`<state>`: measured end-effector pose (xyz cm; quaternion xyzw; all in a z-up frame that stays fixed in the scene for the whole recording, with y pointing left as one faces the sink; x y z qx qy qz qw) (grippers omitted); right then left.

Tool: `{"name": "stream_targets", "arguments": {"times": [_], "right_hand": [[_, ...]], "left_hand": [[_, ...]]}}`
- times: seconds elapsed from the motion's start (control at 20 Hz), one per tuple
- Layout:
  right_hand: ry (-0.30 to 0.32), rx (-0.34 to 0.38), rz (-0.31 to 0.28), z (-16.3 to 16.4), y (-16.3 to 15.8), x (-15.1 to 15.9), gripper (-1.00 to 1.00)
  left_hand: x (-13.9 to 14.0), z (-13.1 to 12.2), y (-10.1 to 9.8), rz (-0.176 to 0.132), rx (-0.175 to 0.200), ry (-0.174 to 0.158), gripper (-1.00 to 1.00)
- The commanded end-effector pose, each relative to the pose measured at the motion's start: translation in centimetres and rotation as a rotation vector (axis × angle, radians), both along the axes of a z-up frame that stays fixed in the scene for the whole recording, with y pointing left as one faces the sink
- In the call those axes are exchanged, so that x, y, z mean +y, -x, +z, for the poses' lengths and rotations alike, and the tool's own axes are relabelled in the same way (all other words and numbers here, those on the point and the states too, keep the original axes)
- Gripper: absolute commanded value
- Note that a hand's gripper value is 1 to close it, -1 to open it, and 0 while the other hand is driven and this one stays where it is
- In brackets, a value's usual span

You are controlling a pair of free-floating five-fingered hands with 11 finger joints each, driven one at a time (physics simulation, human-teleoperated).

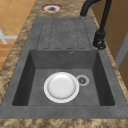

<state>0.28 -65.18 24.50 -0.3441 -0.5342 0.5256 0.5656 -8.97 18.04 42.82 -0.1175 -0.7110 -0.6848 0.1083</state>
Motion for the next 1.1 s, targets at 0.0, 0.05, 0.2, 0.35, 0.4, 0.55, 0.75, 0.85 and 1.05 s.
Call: {"name": "stream_targets", "arguments": {"times": [0.0, 0.05, 0.2, 0.35, 0.4, 0.55, 0.75, 0.85, 1.05], "right_hand": [[0.090, 0.000, -0.009, 1.8, 0.0, 1.8, -1.00], [0.102, 0.000, -0.010, 2.2, 0.0, 2.1, -1.00], [0.134, 0.000, -0.019, 3.3, 0.0, 3.2, -1.00], [0.151, 0.008, -0.027, 4.4, 0.0, 4.2, -1.00], [0.156, 0.009, -0.028, 4.8, 0.0, 4.6, -1.00], [0.173, 0.019, -0.031, 6.0, 0.0, 5.7, -1.00], [0.209, 0.034, -0.038, 7.1, 0.4, 6.9, -1.00], [0.226, 0.050, -0.041, 7.5, 0.7, 7.4, -1.00], [0.255, 0.075, -0.047, 7.8, 1.3, 8.3, -1.00]], "left_hand": [[0.0, 0.0, 0.0, 0.000, 0.000, 0.000, 0.00], [0.0, 0.0, 0.0, 0.000, 0.000, 0.000, 0.00], [0.0, 0.0, 0.0, 0.000, 0.000, 0.000, 0.00], [0.0, 0.0, 0.0, 0.000, 0.000, 0.000, 0.00], [0.0, 0.0, 0.0, 0.000, 0.000, 0.000, 0.00], [0.0, 0.0, 0.0, 0.000, 0.000, 0.000, 0.00], [0.0, 0.0, 0.0, 0.000, 0.000, 0.000, 0.00], [0.0, 0.0, 0.0, 0.000, 0.000, 0.000, 0.00], [0.0, 0.0, 0.0, 0.000, 0.000, 0.000, 0.00]]}}
